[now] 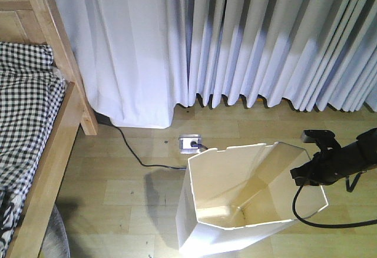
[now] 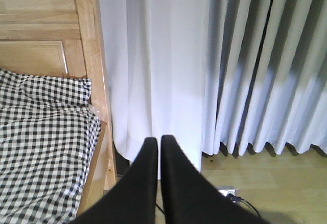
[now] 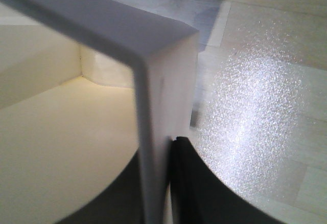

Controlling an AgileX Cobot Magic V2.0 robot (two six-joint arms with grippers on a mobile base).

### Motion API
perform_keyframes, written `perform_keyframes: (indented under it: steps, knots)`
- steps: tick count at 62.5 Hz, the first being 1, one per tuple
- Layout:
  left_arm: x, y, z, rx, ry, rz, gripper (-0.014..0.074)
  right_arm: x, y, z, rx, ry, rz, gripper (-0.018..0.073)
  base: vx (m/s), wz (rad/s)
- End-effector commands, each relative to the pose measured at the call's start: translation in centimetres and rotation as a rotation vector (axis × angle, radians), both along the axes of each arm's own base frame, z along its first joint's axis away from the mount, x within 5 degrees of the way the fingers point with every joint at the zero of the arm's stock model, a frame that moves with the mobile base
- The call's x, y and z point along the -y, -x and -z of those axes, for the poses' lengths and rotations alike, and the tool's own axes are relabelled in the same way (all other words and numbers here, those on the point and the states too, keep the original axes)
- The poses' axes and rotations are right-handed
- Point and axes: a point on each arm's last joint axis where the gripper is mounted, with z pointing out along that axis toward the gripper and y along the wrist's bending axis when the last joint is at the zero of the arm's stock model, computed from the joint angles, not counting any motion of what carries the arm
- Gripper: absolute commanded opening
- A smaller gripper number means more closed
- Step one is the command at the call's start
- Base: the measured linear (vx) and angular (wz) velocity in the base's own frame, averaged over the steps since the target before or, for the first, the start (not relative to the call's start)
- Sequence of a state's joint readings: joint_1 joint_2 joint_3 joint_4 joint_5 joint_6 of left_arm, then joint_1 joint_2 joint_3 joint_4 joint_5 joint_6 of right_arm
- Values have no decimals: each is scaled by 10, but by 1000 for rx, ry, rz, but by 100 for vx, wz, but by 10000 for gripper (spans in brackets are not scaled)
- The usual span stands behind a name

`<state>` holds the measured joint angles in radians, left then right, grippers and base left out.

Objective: Move trash bin to bedside with robot
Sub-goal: 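Carry the bin with the right gripper up beside the bed frame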

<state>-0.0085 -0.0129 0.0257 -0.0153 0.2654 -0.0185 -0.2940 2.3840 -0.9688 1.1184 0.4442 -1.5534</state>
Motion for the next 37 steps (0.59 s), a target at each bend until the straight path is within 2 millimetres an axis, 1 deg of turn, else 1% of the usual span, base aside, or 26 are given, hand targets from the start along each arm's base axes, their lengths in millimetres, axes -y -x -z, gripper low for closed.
perform_keyframes:
  steps: [1, 37]
  knots:
    - [0, -1, -1, 65, 8, 4, -6, -10, -11, -32, 52, -163, 15, -5, 15, -2]
    - [0, -1, -1, 65, 8, 4, -6, -10, -11, -32, 52, -163, 15, -5, 13, 0]
